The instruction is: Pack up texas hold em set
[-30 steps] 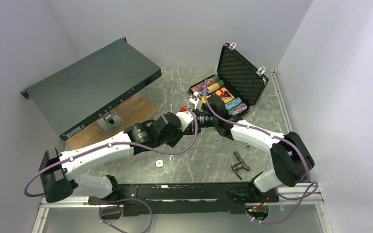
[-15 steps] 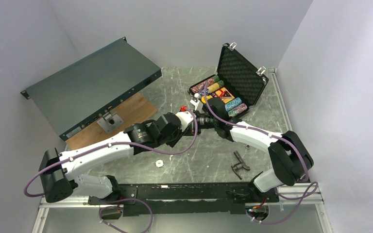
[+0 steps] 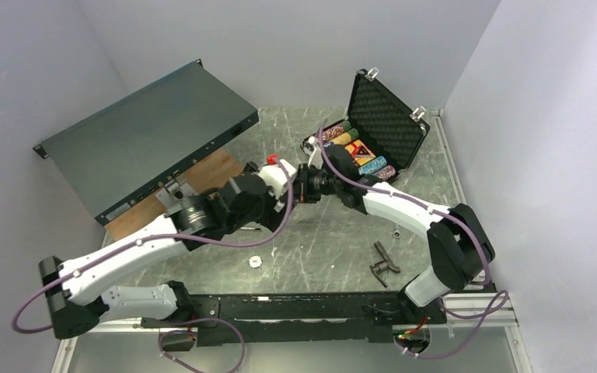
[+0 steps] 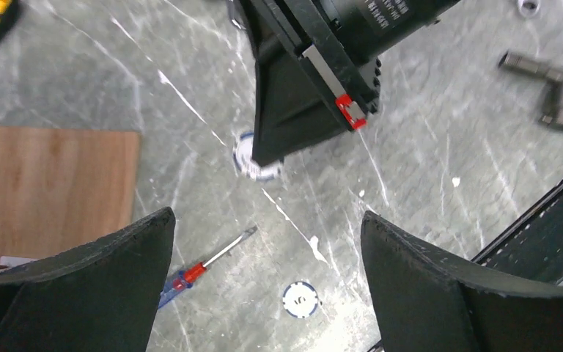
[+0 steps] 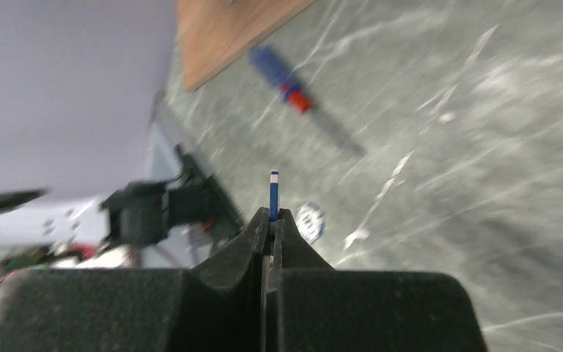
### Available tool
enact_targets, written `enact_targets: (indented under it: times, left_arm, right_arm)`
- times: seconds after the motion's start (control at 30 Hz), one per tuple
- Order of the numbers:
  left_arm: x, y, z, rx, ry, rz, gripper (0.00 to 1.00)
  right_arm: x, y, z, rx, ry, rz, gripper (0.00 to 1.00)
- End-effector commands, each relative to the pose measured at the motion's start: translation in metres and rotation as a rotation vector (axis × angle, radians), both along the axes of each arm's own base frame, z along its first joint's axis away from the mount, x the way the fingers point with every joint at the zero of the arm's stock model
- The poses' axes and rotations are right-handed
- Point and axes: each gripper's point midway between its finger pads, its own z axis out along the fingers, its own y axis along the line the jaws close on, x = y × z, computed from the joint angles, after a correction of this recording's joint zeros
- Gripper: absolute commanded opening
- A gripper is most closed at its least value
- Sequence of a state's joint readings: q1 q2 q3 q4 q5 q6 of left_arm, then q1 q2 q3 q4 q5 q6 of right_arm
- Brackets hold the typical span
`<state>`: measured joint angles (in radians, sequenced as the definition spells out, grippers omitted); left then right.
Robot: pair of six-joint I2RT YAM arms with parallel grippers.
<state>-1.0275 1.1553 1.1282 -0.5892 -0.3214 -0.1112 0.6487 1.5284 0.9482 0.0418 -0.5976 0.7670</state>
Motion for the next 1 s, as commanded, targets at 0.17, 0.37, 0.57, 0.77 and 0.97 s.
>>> enact_targets:
  times: [0.17,0.37,0.57,0.77,0.97]
  left_arm:
    - [0.006,0.05,0.051,-0.091,-0.163,0.107,0.99]
    - [0.001,0.061,0.053,-0.157,-0.186,0.136,0.99]
    - [0.003,0.065,0.053,-0.146,-0.193,0.159,0.99]
    - [0.003,0.066,0.053,-0.139,-0.191,0.162,0.99]
    - [0.003,0.064,0.051,-0.138,-0.189,0.154,0.99]
  right_arm:
    - [0.158,-0.086,-0.012,-0.615,-0.485,-0.396,0.0]
    - [0.233,-0.105,-0.021,-0.786,-0.574,-0.342,0.0]
    - [0.269,-0.111,-0.029,-0.879,-0.62,-0.278,0.0]
    - [0.272,-0.103,-0.04,-0.872,-0.611,-0.185,0.0]
    - [0.267,-0.102,-0.05,-0.873,-0.609,-0.139,0.0]
